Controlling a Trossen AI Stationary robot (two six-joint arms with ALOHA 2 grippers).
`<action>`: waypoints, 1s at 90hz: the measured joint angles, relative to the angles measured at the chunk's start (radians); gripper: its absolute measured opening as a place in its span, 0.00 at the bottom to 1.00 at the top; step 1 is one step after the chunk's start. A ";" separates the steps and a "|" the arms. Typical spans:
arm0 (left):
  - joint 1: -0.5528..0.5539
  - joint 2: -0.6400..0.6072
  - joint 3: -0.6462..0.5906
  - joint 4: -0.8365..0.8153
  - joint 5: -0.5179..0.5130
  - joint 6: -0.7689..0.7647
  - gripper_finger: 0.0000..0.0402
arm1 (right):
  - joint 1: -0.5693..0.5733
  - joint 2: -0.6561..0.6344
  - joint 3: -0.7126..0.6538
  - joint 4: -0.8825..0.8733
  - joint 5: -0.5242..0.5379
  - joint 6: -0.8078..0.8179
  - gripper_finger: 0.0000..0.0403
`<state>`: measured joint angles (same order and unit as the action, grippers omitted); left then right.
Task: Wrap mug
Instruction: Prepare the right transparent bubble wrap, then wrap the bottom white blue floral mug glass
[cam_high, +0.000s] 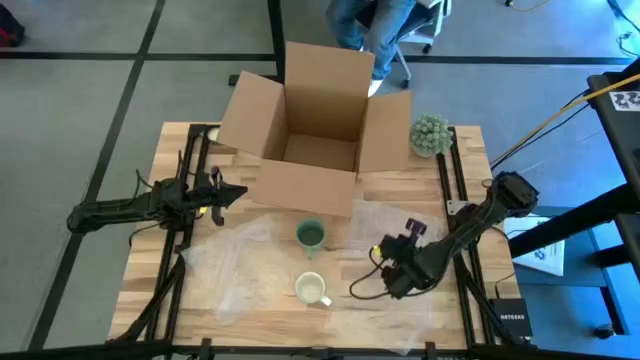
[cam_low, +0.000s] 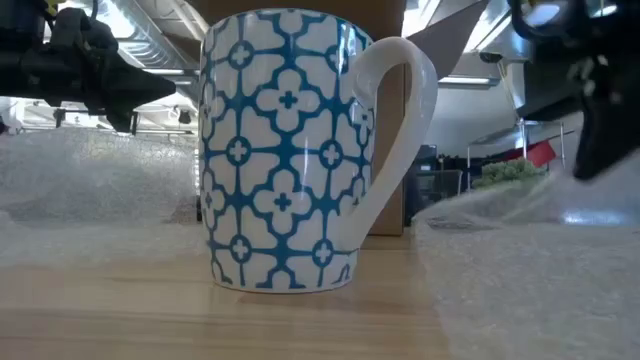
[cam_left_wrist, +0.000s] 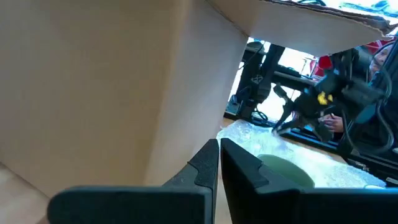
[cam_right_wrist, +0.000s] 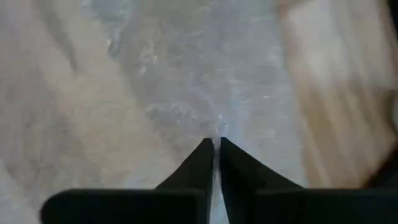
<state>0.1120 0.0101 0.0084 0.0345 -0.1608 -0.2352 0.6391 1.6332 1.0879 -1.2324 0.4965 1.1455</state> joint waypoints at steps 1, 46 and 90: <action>0.000 0.000 0.000 0.000 0.000 0.000 0.00 | -0.004 -0.006 0.006 -0.019 0.001 0.008 0.01; 0.000 0.000 0.000 0.000 -0.001 -0.013 0.00 | -0.357 -0.173 -0.062 -0.248 0.254 0.103 0.01; 0.000 0.000 0.000 0.000 -0.001 -0.019 0.00 | -0.596 -0.173 -0.128 -0.118 0.218 -0.130 0.27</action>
<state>0.1120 0.0101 0.0086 0.0345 -0.1616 -0.2546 0.0431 1.4605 0.9603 -1.3503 0.7145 1.0154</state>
